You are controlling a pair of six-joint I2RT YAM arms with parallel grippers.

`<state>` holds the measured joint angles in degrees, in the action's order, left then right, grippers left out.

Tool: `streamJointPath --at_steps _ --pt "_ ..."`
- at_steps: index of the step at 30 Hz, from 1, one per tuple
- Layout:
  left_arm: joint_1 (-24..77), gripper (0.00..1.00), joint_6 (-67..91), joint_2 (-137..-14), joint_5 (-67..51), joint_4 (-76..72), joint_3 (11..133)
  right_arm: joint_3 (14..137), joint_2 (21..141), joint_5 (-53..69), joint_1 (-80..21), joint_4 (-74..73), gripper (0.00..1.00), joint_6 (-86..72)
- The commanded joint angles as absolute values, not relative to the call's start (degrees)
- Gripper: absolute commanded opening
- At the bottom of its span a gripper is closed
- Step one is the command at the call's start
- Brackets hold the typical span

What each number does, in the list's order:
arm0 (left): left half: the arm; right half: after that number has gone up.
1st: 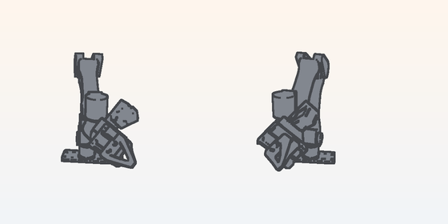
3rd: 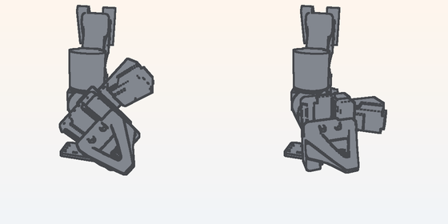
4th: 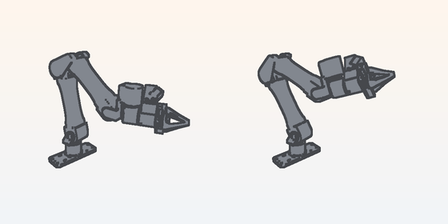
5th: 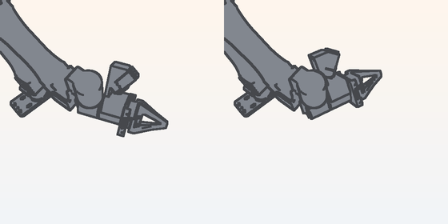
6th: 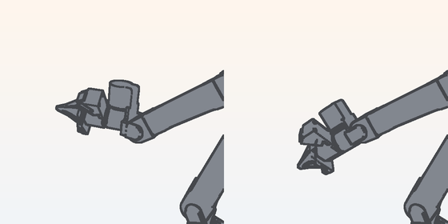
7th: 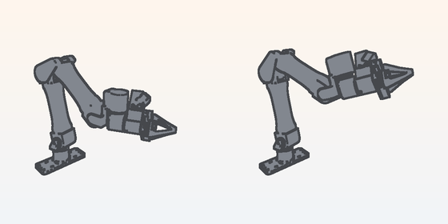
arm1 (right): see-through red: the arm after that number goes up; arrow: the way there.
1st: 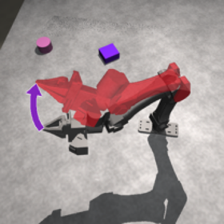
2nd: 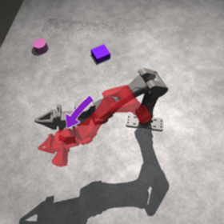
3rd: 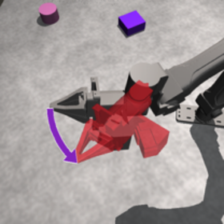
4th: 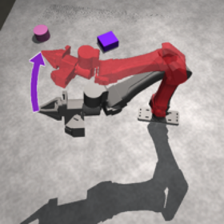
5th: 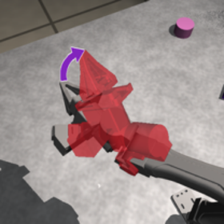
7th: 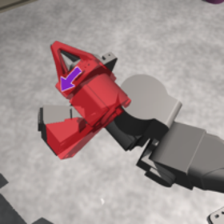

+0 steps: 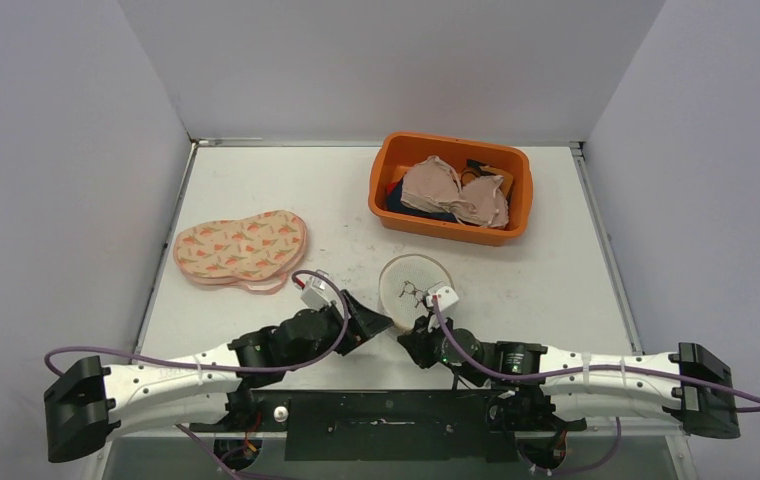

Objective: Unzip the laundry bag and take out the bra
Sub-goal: Unzip the laundry bag at the center of the board.

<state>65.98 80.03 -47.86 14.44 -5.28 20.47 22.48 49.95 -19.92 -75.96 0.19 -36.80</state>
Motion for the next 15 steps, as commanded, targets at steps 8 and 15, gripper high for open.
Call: streamJointPath --at_steps 8,15 --pt "66.9 0.48 83.2 -59.0 22.8 -18.5 23.9 25.7 50.3 -19.5 -76.6 3.0 0.05 -36.7" --pt "66.9 0.44 83.0 -60.5 24.1 -20.4 24.4 25.4 50.0 -19.2 -76.6 3.4 0.05 -37.0"
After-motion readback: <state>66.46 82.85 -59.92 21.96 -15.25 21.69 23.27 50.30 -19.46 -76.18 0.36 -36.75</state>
